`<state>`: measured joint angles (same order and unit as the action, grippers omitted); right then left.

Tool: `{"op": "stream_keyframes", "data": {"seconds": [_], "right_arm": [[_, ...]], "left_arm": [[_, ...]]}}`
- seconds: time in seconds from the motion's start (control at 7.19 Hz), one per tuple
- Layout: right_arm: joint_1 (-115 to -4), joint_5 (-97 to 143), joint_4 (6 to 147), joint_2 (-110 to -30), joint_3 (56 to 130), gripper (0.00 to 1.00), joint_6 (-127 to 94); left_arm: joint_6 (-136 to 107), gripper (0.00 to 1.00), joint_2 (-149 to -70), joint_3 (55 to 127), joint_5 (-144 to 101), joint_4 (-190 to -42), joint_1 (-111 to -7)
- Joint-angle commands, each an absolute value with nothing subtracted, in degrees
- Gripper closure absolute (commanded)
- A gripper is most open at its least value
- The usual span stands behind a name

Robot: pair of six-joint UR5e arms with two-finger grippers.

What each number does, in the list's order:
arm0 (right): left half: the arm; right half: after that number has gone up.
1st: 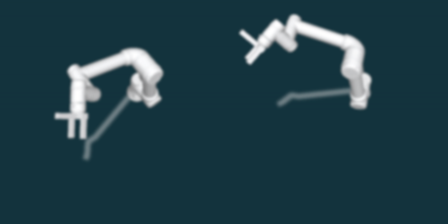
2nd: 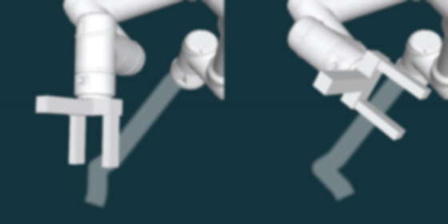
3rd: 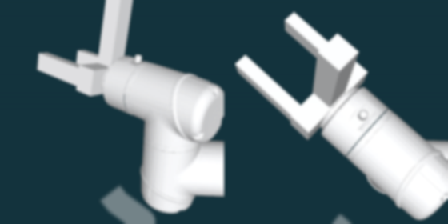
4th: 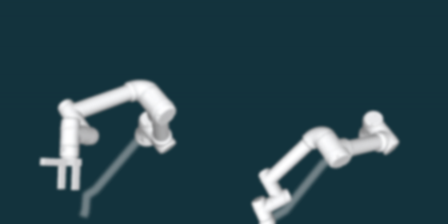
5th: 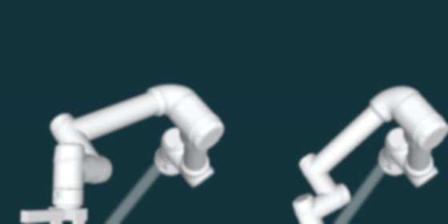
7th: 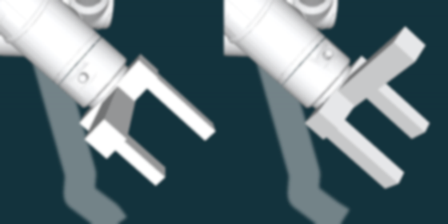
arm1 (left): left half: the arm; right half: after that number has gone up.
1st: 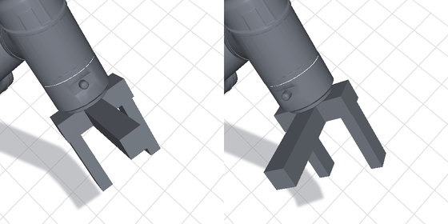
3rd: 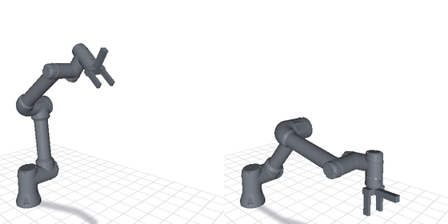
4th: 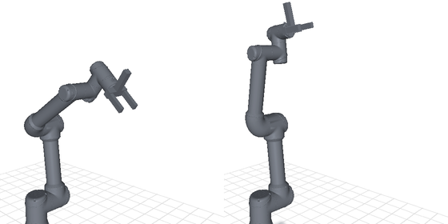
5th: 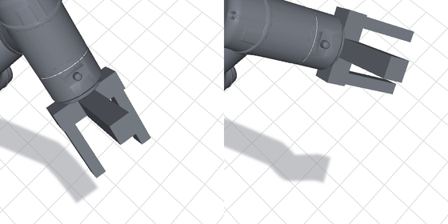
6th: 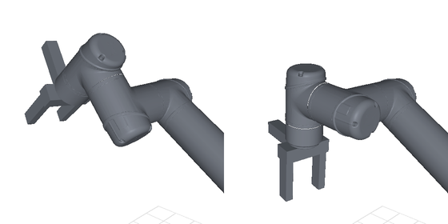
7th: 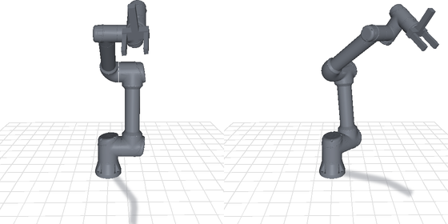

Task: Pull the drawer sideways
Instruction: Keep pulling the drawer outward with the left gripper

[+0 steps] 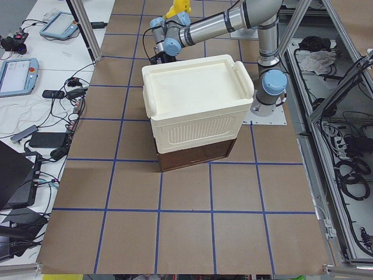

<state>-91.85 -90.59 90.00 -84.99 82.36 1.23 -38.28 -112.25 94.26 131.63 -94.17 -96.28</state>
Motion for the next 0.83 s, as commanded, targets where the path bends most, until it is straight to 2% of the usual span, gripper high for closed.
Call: {"op": "stream_keyframes", "data": {"seconds": [0.0, 0.7], "right_arm": [[-91.85, -90.61, 90.0, -84.99, 82.35, 0.0, 1.23], [-91.85, -90.53, 90.0, -84.99, 82.35, 0.0, 1.32]], "left_arm": [[-39.28, 1.0, -113.11, 92.9, 130.96, -95.27, -97.29], [-39.99, 1.0, -113.64, 92.55, 130.87, -95.36, -98.87]]}}
